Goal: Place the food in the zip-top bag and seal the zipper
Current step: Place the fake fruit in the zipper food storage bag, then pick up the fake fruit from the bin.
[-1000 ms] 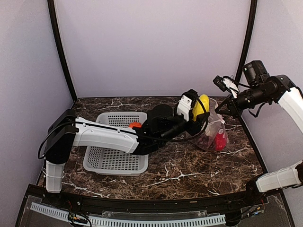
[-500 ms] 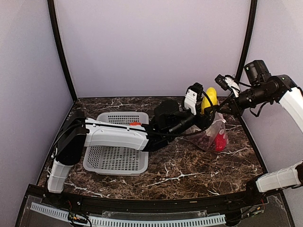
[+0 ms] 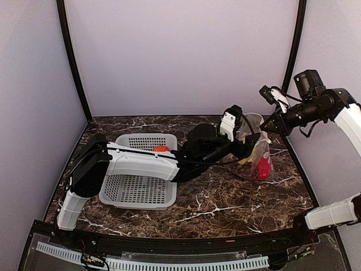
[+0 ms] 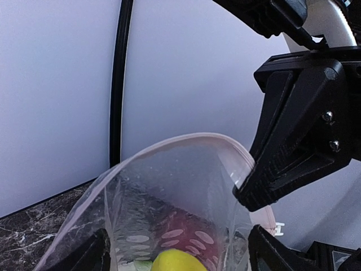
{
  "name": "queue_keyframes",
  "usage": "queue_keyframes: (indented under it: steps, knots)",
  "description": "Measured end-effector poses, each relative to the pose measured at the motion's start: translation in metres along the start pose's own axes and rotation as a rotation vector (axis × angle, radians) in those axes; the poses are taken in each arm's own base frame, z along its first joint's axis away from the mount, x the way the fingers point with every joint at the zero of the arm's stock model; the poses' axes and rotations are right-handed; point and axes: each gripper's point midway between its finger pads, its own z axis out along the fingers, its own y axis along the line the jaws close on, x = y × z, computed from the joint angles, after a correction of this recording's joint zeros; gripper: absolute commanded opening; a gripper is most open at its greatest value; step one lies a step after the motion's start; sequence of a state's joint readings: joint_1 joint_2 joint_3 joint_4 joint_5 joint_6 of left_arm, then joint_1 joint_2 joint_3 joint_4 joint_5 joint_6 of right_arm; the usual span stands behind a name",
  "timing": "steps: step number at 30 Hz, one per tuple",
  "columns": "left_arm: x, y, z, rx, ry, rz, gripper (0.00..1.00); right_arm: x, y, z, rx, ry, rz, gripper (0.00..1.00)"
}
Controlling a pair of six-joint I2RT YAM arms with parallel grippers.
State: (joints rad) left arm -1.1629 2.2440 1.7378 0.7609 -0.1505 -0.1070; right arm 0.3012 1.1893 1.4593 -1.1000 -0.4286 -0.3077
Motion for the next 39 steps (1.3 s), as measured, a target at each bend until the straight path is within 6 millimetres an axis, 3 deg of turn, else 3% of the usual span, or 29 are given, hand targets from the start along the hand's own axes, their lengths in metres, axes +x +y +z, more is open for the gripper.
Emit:
queue_keyframes:
  steps: [5,9,15,18,21,28,30,34,39]
  knots:
    - [-0.011,-0.005,-0.004,0.015,0.001,0.009,0.84,-0.001,-0.002,0.000,0.006,-0.005,0.005,0.00]
    - [-0.044,-0.014,-0.017,0.030,-0.005,0.029,0.84,-0.002,-0.004,0.000,0.011,-0.012,0.003,0.00]
    - [-0.120,-0.018,-0.073,0.007,-0.005,0.025,0.83,-0.004,-0.010,0.006,0.030,-0.034,-0.009,0.00]
    - [-0.136,-0.002,-0.109,-0.065,0.048,0.024,0.83,-0.001,-0.015,0.013,0.046,-0.052,-0.015,0.00]
    - [-0.124,0.019,-0.140,-0.156,0.156,0.027,0.84,0.003,-0.020,0.019,0.061,-0.073,-0.021,0.00]
    - [-0.029,0.073,-0.223,-0.374,0.556,0.100,0.88,0.004,-0.021,0.025,0.062,-0.156,-0.053,0.00]
    - [-0.012,0.088,-0.246,-0.433,0.659,0.108,0.91,0.004,-0.022,0.027,0.059,-0.172,-0.055,0.00]
    - [0.010,0.118,-0.284,-0.551,0.801,0.097,0.94,0.007,-0.026,0.033,0.046,-0.195,-0.052,0.00]
    - [0.032,0.156,-0.327,-0.705,0.942,0.045,0.85,0.019,-0.026,0.041,0.027,-0.200,-0.038,0.00]
